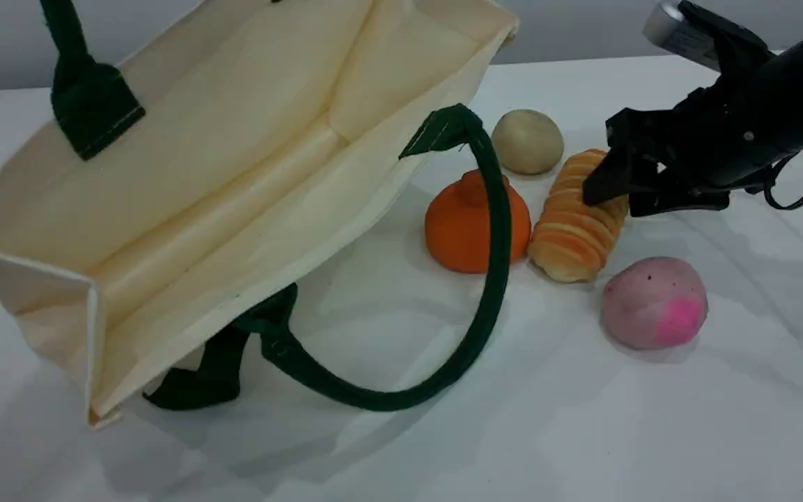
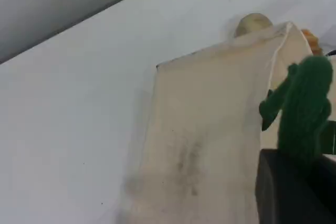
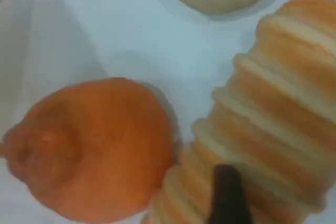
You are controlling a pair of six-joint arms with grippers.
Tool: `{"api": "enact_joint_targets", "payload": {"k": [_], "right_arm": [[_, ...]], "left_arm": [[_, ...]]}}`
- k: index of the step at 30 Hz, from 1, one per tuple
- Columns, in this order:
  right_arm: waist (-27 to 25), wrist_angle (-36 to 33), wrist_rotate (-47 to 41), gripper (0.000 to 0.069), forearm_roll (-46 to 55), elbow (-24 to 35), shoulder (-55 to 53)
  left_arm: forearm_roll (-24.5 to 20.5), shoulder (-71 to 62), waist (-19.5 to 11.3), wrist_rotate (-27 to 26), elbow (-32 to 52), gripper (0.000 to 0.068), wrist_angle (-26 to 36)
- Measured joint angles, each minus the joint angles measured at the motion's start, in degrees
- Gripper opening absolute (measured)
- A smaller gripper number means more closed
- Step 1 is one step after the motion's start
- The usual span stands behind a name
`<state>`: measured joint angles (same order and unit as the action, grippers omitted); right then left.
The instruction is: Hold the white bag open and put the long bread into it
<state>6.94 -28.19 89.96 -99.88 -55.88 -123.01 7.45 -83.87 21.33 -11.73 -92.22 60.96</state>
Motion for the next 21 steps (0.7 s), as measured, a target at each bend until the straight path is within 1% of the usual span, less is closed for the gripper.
{"api": "enact_joint_targets", "payload": {"k": [2, 4, 9, 15, 21], "right_arm": [[0.0, -1.43, 0.0, 0.0491, 0.0, 0.0, 0.0], [0.0, -1.36, 0.0, 0.0512, 0.0, 0.0, 0.0], [0.01, -0.4, 0.0, 0.0517, -0.05, 0.0, 0.0], [2.46, 0.91, 0.0, 0.0519, -0.19, -0.64, 0.0], [5.98, 7.41, 0.0, 0.0519, -0.08, -2.3, 0.06]], "left_arm": [[0.0, 0.0, 0.0, 0.0, 0.0, 0.0093, 0.0], [0.0, 0.0, 0.0, 0.0, 0.0, 0.0093, 0.0], [0.0, 0.0, 0.0, 0.0, 0.0, 0.0093, 0.0], [0.0, 0.0, 0.0, 0.0, 0.0, 0.0093, 0.0], [0.0, 0.0, 0.0, 0.0, 0.0, 0.0093, 0.13]]}}
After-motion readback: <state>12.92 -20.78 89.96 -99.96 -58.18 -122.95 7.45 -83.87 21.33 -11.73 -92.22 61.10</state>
